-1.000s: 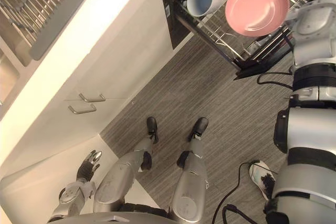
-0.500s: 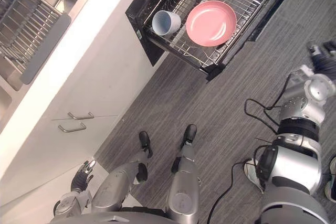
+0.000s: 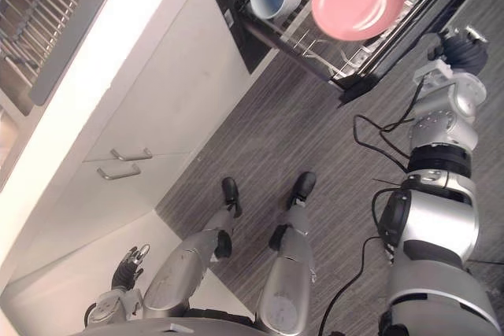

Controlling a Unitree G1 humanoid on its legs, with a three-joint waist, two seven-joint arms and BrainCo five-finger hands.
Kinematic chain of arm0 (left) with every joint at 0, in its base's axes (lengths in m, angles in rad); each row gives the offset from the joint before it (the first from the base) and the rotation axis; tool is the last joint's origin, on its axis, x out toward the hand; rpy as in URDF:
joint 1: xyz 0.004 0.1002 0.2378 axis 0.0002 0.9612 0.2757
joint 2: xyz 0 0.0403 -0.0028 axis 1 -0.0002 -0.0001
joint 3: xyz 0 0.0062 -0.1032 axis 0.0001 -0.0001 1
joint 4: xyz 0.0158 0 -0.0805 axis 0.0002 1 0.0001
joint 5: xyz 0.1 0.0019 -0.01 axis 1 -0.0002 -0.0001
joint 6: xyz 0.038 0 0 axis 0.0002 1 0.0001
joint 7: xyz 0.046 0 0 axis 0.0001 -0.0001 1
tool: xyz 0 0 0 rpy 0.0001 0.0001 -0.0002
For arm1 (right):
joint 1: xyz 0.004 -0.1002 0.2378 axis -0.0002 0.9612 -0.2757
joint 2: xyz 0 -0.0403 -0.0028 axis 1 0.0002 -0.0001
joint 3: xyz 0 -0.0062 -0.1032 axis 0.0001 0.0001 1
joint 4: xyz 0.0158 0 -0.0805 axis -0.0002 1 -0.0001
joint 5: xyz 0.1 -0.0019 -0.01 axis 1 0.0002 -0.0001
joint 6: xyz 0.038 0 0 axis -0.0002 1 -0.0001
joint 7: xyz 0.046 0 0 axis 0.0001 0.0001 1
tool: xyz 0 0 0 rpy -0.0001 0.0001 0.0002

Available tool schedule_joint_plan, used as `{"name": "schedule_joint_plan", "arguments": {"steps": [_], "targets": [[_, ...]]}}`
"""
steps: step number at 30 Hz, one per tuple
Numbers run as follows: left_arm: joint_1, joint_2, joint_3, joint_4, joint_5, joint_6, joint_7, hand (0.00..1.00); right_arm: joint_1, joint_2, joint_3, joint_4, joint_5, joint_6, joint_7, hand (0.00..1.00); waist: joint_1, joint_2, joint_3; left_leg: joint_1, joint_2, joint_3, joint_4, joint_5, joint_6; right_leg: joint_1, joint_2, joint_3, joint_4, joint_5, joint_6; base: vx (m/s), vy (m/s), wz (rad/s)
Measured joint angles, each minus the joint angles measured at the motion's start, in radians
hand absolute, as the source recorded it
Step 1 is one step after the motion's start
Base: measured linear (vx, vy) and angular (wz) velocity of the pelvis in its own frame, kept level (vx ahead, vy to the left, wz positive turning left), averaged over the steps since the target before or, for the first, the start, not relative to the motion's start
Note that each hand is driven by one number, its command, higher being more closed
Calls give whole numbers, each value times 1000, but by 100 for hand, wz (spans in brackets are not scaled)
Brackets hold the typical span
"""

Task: Walk over to the sink, pick up the cup, carry it to the dishwasher, place the cup inside the dishwasher, then close the dishwasher door

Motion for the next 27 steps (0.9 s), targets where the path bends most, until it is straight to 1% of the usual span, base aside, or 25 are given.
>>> {"name": "schedule_joint_plan", "arguments": {"steps": [1,5,8,9,11,12,13,15,16,17,18,19,21,24,26,27], "targets": [[0,-1,-1,0,-1,-1,-1,0,-14,2,7,10,0,10,1,100,3,2,-1,1,-2,-6,0,2,-3,-4,-4,2,10,-2,0,0,0,0],[1,2,-9,0,-1,-11,-11,0,-59,-6,29,79,-3,13,1,100,4,5,-4,1,-5,-59,0,9,-17,-12,-16,-21,62,-33,-9,-13,-32,18],[11,7,-38,0,-1,-23,-31,0,-98,-28,50,157,-39,13,2,100,9,19,-13,-4,-5,-115,-1,18,-29,-9,-30,-62,108,-66,-13,-37,-53,35],[11,8,-49,0,-1,-25,-40,0,-105,-40,61,176,-39,14,2,100,19,23,-17,-4,-5,-135,-1,22,-35,-8,-33,-72,121,-73,-15,-65,-86,47],[24,9,-69,0,-1,-34,-52,0,-141,-50,98,224,-40,15,2,100,27,35,-25,-12,-5,-189,-5,28,-44,-7,-37,-104,147,-92,-22,-60,-85,41],[30,9,-80,0,-1,-34,-56,0,-156,-57,121,240,-43,16,7,100,35,44,-32,-17,-5,-221,-6,30,-46,-9,-41,-122,165,-106,-25,-49,-81,31],[33,9,-83,0,-1,-34,-57,0,-160,-56,124,243,-48,16,8,100,40,47,-35,-18,-4,-231,-6,30,-46,-10,-42,-130,176,-113,-28,-55,-108,37],[54,8,-117,0,-1,-34,-70,0,-200,-56,160,267,-79,15,32,100,51,67,-49,-32,-2,-279,-6,31,-48,-21,-52,-162,221,-142,-32,-50,-116,38],[59,7,-121,1,-1,-34,-74,0,-220,-56,167,276,-80,15,35,100,54,71,-52,-37,-2,-284,-6,32,-49,-27,-57,-168,236,-149,-31,-55,-122,32],[66,3,-127,1,0,-34,-76,0,-241,-56,184,279,-83,15,35,100,63,76,-57,-43,-1,-297,-6,34,-52,-36,-62,-173,256,-164,-37,-61,-125,24],[71,-1,-133,2,0,-34,-79,0,-253,-57,196,279,-104,15,45,100,80,80,-59,-46,1,-305,-6,35,-53,-44,-68,-179,281,-179,-38,-74,-160,32],[75,-1,-144,3,1,-34,-88,0,-271,-55,204,279,-119,12,70,100,91,86,-64,-52,1,-319,-6,37,-57,-52,-78,-193,306,-200,-38,-61,-135,32],[76,-2,-159,3,1,-37,-93,0,-305,-57,212,279,-145,6,71,100,108,89,-67,-58,1,-328,-4,38,-58,-64,-96,-208,351,-231,-42,-49,-137,36],[82,-2,-161,3,1,-38,-103,0,-341,-57,271,280,-233,2,76,100,121,93,-66,-60,4,-331,0,54,-71,-69,-121,-228,415,-279,-40,-34,-143,30],[82,-2,-166,2,1,-39,-114,0,-369,-56,303,279,-276,-1,90,100,133,95,-67,-59,1,-331,0,64,-70,-74,-137,-232,449,-305,-37,-16,-152,22],[82,-2,-168,2,2,-39,-117,0,-385,-58,310,283,-297,-13,84,100,144,95,-68,-59,-1,-333,0,68,-70,-75,-145,-237,464,-316,-35,7,-95,15]]}}
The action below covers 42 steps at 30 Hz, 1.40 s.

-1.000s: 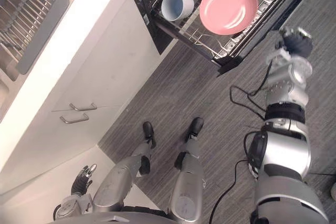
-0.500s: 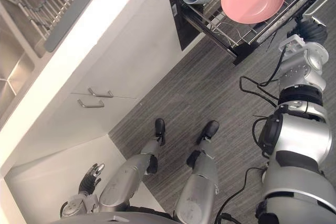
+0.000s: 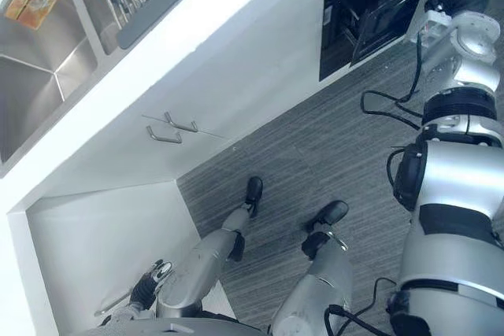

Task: Walk over to the sink, pick up the cup, carry it to the dishwasher, place the cup inside the dishwasher, then close the dishwasher door

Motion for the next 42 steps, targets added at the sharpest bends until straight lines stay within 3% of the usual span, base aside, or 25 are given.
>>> {"name": "schedule_joint_plan", "arguments": {"steps": [6,7,17,21,25,28,30,31,35,37,38,40,42], "targets": [[2,0,-26,-2,0,0,-19,0,-3,-15,47,0,-82,-39,3,100,27,-2,-3,10,-14,-19,1,7,9,6,-31,-14,52,-42,0,23,-118,15],[2,0,-26,-2,0,0,-20,0,-3,-15,47,0,-94,-44,3,0,28,1,-5,12,-15,-20,1,7,9,9,-32,-17,52,-43,1,14,-101,5],[6,1,-22,-22,-3,0,-61,0,6,-15,67,15,-136,-111,41,0,17,8,-11,61,-6,-20,1,-10,10,84,-12,-37,6,-39,11,-36,-67,0],[7,0,17,-23,-27,-1,-61,0,69,1,32,0,-134,-154,81,0,9,6,-9,81,7,-9,0,-20,14,117,16,-38,-37,-25,14,-45,-48,-9],[10,-1,96,-22,-67,-7,-67,0,252,61,-62,-121,-70,-152,179,0,-18,-15,8,119,25,5,0,-36,17,169,54,-37,-97,3,25,-13,-57,-14],[11,0,172,-27,-92,-31,-94,0,472,129,-155,-259,18,-162,264,0,-61,-59,41,135,40,11,0,-43,14,201,86,-37,-147,27,22,12,-77,-10],[11,0,212,-47,-142,-40,-118,0,640,213,-238,-337,32,-202,292,0,-98,-105,74,140,51,21,1,-49,10,214,109,-34,-184,48,21,16,-91,-20],[11,0,232,-55,-167,-43,-126,0,728,274,-274,-371,40,-215,293,0,-112,-126,90,153,57,33,1,-56,11,230,125,-28,-209,62,21,22,-77,-27],[5,-1,275,-82,-200,-72,-128,0,975,455,-327,-448,60,-236,270,0,-145,-173,95,183,63,51,1,-70,-1,281,155,-20,-283,96,32,22,-38,-15],[-6,0,300,-79,-199,-86,-125,0,1120,568,-350,-418,59,-242,240,0,-152,-209,66,202,65,64,0,-85,3,311,167,-19,-315,107,37,21,-25,-7],[-7,0,303,-78,-199,-86,-124,0,1133,582,-357,-407,59,-242,240,0,-152,-215,60,206,65,64,0,-86,4,315,167,-19,-317,107,38,40,-17,-3],[-10,-3,342,-36,-194,-89,-115,0,1243,679,-420,-268,26,-266,238,0,-149,-272,-4,256,64,71,0,-117,6,364,164,-20,-317,95,51,69,-11,-1],[-10,-12,377,19,-177,-88,-98,0,1327,733,-446,-211,-21,-284,221,0,-149,-312,-63,315,69,109,-6,-152,24,417,148,-19,-288,75,63,67,4,1]]}}
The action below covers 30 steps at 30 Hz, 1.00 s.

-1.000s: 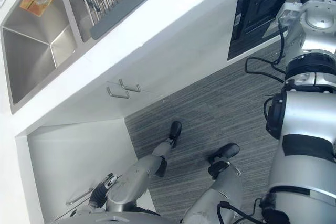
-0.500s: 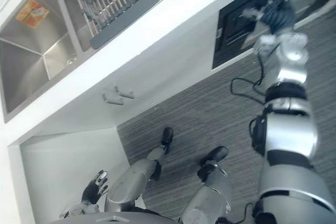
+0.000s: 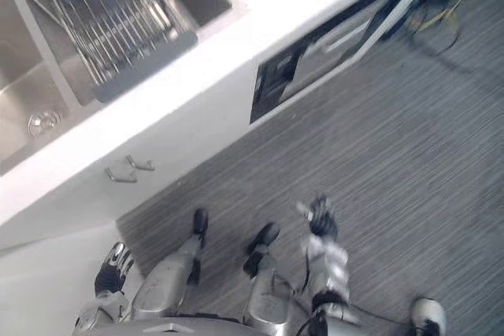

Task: Walk over to the sink, pick up the cup, carry it to the dishwasher, place the cup inside the dishwasher, then close the dishwasher door

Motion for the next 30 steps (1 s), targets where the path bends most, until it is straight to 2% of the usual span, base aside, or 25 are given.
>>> {"name": "schedule_joint_plan", "arguments": {"steps": [2,4,8,9,11,12,13,14,15,17,18,21,23,25,27,30], "targets": [[1,-13,30,32,29,5,31,0,84,30,-20,10,-45,7,-14,0,0,-4,-47,65,30,74,0,-24,8,40,-17,1,78,1,-1,49,26,8],[5,-26,31,49,45,20,68,0,163,62,-38,11,-98,29,-16,0,0,-5,-110,126,61,110,0,-38,10,38,-28,72,219,28,-21,90,60,15],[-12,-31,58,69,104,57,105,0,213,133,-53,36,-109,29,0,0,-8,-22,-162,155,86,39,0,-41,10,48,13,207,265,62,-38,72,-5,42],[-19,-36,94,78,125,69,107,0,213,143,-58,47,-114,28,1,0,-5,-40,-176,156,87,21,0,-42,9,56,26,268,266,63,-37,38,-30,34],[-44,-38,149,106,159,87,109,0,216,145,-49,45,-111,26,4,0,-7,-45,-177,163,85,-11,-1,-43,11,30,27,343,368,77,-46,-1,-54,71],[-63,-43,165,114,179,97,110,0,216,138,-27,42,-108,24,5,0,-16,-37,-176,170,91,-59,0,-42,14,1,51,427,428,88,-51,-20,-78,98],[-65,-45,176,113,183,103,110,0,217,131,-12,41,-107,24,5,0,-22,-33,-182,167,99,-83,1,-42,14,6,81,481,407,53,-39,-8,-106,111],[-63,-46,200,109,197,116,109,0,219,140,23,39,-106,25,7,0,-24,-44,-190,160,98,-107,0,-41,15,39,130,554,328,43,-36,-15,-138,105],[-65,-50,233,105,209,126,106,0,219,144,37,42,-107,28,7,0,-21,-53,-199,159,87,-107,0,-40,16,68,125,559,300,26,-30,-12,-133,94],[-57,-78,269,105,218,128,108,0,224,130,43,42,-115,27,5,0,-19,-42,-219,160,96,-95,0,-38,17,99,130,553,267,14,-16,-1,-112,53],[-45,-90,275,102,218,128,112,0,229,119,57,42,-120,27,3,0,-17,-29,-232,157,95,-94,0,-27,3,120,131,552,241,-8,-13,10,-103,31],[-42,-96,285,105,216,129,129,0,230,112,81,44,-188,27,-2,0,-13,-29,-255,144,83,-98,0,-16,-20,179,124,551,124,-46,2,18,-95,6],[-44,-90,286,105,215,131,131,0,228,114,101,45,-230,30,-2,0,-3,-41,-261,138,74,-97,-1,-9,-34,206,121,547,55,-61,13,11,-88,-6],[-47,-76,285,105,216,134,132,0,227,127,103,46,-267,45,-1,0,-1,-65,-271,131,60,-105,-2,9,-54,227,110,517,5,-94,21,12,-99,6],[-48,-71,285,105,216,138,135,0,227,134,103,46,-272,45,-1,0,-2,-74,-270,131,53,-114,-3,17,-62,244,105,496,-16,-119,22,-50,-114,13],[-53,-57,285,113,215,152,149,0,226,147,100,45,-272,47,-1,0,-6,-99,-263,128,39,-128,-4,35,-73,267,90,467,-52,-188,43,-124,-107,20]]}}
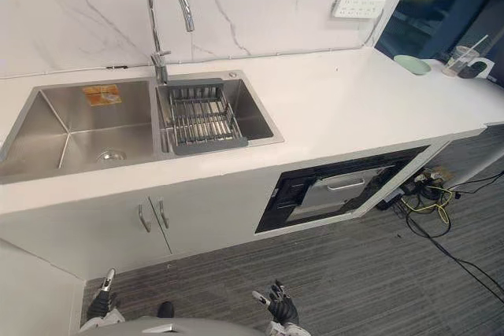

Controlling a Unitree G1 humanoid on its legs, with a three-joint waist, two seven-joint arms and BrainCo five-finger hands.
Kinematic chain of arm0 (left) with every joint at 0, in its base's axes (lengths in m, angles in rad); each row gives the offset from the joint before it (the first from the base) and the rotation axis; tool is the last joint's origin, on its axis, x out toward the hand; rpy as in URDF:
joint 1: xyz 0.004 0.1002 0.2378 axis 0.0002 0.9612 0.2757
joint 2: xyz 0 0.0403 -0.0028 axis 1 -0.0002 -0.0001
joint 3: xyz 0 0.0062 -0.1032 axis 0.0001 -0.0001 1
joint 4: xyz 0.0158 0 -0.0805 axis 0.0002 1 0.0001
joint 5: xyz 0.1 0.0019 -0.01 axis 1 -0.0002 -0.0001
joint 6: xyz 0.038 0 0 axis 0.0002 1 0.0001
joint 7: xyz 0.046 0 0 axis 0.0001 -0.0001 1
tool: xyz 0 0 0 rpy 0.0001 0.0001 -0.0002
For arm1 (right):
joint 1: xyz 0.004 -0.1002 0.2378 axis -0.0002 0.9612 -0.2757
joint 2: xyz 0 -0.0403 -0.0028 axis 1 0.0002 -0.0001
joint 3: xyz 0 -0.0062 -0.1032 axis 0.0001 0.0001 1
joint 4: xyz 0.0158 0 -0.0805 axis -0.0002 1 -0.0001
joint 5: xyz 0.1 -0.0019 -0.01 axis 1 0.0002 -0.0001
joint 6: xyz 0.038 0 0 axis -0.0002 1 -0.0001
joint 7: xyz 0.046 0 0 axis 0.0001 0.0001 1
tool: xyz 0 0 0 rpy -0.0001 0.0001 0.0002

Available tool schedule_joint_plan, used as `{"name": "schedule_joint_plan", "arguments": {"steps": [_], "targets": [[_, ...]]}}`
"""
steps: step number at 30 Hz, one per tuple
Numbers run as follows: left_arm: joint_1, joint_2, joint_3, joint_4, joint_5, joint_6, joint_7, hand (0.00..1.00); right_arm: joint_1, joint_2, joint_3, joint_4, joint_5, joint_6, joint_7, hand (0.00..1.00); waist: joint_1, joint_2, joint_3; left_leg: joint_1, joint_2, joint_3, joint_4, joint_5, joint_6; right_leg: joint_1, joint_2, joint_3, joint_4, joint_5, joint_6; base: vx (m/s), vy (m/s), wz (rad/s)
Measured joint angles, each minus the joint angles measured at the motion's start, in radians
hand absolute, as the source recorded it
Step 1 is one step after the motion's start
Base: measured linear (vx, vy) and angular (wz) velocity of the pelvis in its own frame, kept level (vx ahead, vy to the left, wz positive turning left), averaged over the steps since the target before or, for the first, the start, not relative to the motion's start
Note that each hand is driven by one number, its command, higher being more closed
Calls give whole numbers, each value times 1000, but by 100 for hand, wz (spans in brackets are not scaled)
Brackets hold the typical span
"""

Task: Walk over to the sink, pick up the cup, carry it to the dishwasher, place the cup inside the dishwasher, then close the dishwasher door

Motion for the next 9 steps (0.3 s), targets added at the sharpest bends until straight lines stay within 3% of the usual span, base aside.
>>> {"name": "schedule_joint_plan", "arguments": {"steps": [4,9], "targets": [[8,-2,9,1,0,18,-1,0,4,-5,-10,0,3,12,-1,0,-3,2,-6,-8,7,3,0,8,4,14,-1,-46,1,-6,7,-100,-42,31],[9,24,22,-5,0,34,-6,0,3,17,-35,22,1,48,1,0,-3,-43,-4,-61,-26,137,0,39,36,44,-56,-141,-26,6,44,13,37,57]]}}
